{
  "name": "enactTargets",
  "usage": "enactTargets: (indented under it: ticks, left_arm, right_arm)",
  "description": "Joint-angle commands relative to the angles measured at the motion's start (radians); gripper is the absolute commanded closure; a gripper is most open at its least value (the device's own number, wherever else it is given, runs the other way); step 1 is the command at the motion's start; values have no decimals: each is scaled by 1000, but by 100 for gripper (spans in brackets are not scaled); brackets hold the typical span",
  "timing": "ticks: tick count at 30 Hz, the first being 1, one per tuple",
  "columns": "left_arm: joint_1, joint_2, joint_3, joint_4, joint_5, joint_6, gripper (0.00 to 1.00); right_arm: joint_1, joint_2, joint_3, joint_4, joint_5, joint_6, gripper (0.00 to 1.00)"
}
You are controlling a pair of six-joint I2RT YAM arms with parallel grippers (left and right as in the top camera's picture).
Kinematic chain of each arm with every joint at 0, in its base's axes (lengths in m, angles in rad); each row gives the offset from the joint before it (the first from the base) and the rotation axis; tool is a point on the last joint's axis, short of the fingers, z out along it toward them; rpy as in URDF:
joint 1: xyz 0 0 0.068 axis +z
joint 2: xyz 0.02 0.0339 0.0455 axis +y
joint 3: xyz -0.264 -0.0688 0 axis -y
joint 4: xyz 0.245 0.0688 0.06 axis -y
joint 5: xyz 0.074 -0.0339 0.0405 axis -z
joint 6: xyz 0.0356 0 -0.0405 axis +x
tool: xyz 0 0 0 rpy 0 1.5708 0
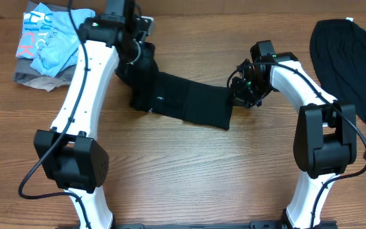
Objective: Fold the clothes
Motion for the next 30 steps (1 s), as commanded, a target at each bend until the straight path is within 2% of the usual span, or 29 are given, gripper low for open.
enactTargets:
  ticks: [1,6,15,19,23,30]
  left_arm:
    - [-68,-39,27,19,44,8,96]
    - [-191,-33,26,45,44,-26,96]
    - [-315,-3,21,129,77,-64,96]
    - [-360,43,21,133,79,-79,96]
    - [-391,100,21,145,144,-82,96]
    - [-419,174,21,227,208,-104,96]
  right_arm:
    - [-5,-3,-7,8,-30,-8,96]
    - [-24,-3,-7,12,-45,-8,96]
    - [-47,-3,-7,16,-45,-8,96]
    - [-63,-3,-7,16,-45,-8,96]
    - [-87,-3,-7,16,-53,-8,96]
    - [-178,-4,-1,41,-117,-9,96]
